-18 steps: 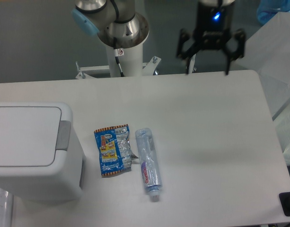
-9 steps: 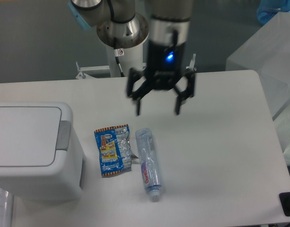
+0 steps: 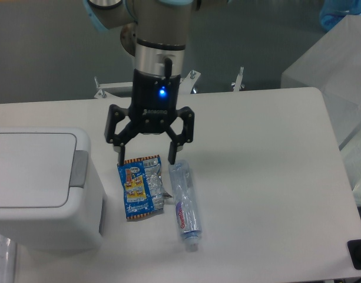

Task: Open the trash can
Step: 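Lower the gripper onto the lid edge of the white trash bin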

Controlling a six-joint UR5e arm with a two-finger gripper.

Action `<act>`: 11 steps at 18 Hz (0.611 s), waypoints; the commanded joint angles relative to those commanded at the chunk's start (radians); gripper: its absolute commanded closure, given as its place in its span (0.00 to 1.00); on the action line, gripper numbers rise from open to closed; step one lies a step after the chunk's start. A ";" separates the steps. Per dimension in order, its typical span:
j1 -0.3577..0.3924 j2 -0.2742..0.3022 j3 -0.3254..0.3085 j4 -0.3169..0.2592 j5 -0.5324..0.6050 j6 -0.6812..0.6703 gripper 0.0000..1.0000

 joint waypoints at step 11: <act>-0.043 -0.014 -0.038 0.002 0.005 0.003 0.00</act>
